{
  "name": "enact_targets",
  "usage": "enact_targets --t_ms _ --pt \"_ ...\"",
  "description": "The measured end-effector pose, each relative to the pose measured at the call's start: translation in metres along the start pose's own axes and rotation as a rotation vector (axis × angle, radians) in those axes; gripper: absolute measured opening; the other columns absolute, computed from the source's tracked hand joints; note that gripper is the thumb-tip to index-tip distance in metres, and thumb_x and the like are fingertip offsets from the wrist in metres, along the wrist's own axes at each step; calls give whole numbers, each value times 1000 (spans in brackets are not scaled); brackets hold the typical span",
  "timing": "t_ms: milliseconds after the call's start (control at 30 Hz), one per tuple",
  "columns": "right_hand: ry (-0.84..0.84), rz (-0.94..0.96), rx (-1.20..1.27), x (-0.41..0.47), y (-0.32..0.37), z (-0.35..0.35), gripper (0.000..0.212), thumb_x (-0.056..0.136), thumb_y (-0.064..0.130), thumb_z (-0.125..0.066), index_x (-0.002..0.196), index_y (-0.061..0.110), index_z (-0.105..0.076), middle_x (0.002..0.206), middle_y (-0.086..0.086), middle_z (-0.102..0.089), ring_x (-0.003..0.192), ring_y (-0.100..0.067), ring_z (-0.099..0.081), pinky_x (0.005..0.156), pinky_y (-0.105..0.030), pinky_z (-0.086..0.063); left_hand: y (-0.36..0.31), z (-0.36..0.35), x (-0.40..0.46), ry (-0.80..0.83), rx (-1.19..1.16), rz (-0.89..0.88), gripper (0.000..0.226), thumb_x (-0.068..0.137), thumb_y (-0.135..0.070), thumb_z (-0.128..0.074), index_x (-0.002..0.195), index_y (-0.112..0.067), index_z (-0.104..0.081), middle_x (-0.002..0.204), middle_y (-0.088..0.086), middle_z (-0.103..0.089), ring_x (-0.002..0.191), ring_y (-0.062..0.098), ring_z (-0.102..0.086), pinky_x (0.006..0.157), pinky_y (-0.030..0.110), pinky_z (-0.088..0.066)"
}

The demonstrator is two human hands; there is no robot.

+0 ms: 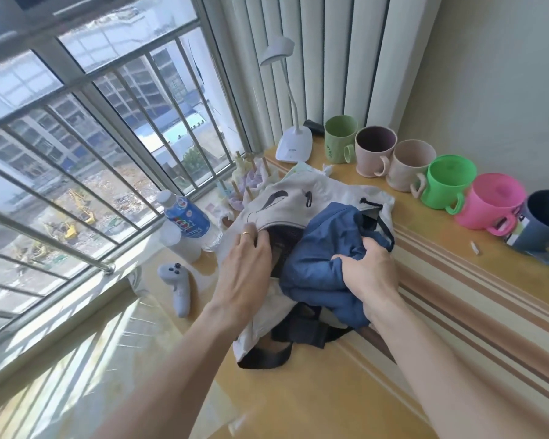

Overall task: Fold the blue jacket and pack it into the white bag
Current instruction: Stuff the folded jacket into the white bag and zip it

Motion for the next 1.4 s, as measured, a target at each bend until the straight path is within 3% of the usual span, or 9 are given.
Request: enact_targets --t_ms 167,333,533,633,767,933,1033,1133,1400 --pt "71 -53 -37 8 37 -36 48 93 27 -60 137 9 -52 142 -21 -50 114 -39 -57 81 -31 -41 -14 -4 -14 35 -45 -39 60 84 4 -53 142 -11 -40 134 9 -41 109 33 -55 83 44 -55" --pt "159 -105 -53 5 33 -53 40 88 22 -60 124 6 -60 129 -20 -59 93 -31 -58 67 -30 -48 -2 5 0 46 -109 47 75 74 5 -56 144 -15 -36 146 12 -36 104 40 -60 73 42 -51" --pt "115 -1 38 14 37 -60 40 81 19 -61 120 9 -65 121 -20 -66 108 -38 -62 95 -41 -55 -12 7 -13 111 -61 -68 81 85 -24 -44 161 -25 -15 165 1 -23 115 32 -61 70 34 -44" --pt "117 201 -63 21 47 -71 47 94 18 -60 140 10 -54 136 -25 -55 124 -41 -53 104 -35 -43 -5 0 -26 32 -61 -100 88 85 -9 -39 163 -36 -7 169 0 -22 124 28 -57 79 35 -49" --pt "230 302 -313 16 27 -78 63 97 35 -58 153 21 -35 148 -25 -41 130 -46 -48 105 -43 -43 5 -21 -47 -4 -144 -66 74 92 -12 -30 161 -35 -14 153 -1 -42 115 25 -57 85 39 -56" --pt "-330 913 -327 -41 22 -45 48 95 14 -62 142 11 -52 150 -16 -41 123 -29 -54 97 -36 -54 19 -42 -81 -30 -221 109 45 95 -31 -58 139 -28 -47 130 -5 -53 111 18 -57 85 30 -54" --pt "-47 1073 -614 -38 7 -68 49 99 10 -50 148 13 -49 154 -14 -44 141 -31 -40 112 -44 -45 28 -50 -90 -67 -276 196 36 94 -26 -64 130 -29 -59 110 -3 -59 97 20 -63 76 29 -53" --pt "269 811 -813 -30 -14 -75 52 101 18 -43 153 16 -41 161 -8 -37 152 -29 -27 119 -45 -35 41 -47 -95 -125 -317 295 14 93 -27 -70 105 -25 -77 90 -1 -69 83 24 -67 70 34 -52" --pt "248 1165 -492 -81 22 -86 24 86 28 -60 103 18 -75 95 1 -64 83 -19 -61 73 -34 -55 44 -13 -105 -300 -742 425 6 86 -28 -80 86 -23 -82 73 -11 -74 70 6 -68 68 31 -56"
Point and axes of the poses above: each hand's wrist, its own x-axis towards the middle knuckle, its own z-axis out of the back of the hand, y = z × x, the point moved 3 cm from there along x, towards the middle knuckle
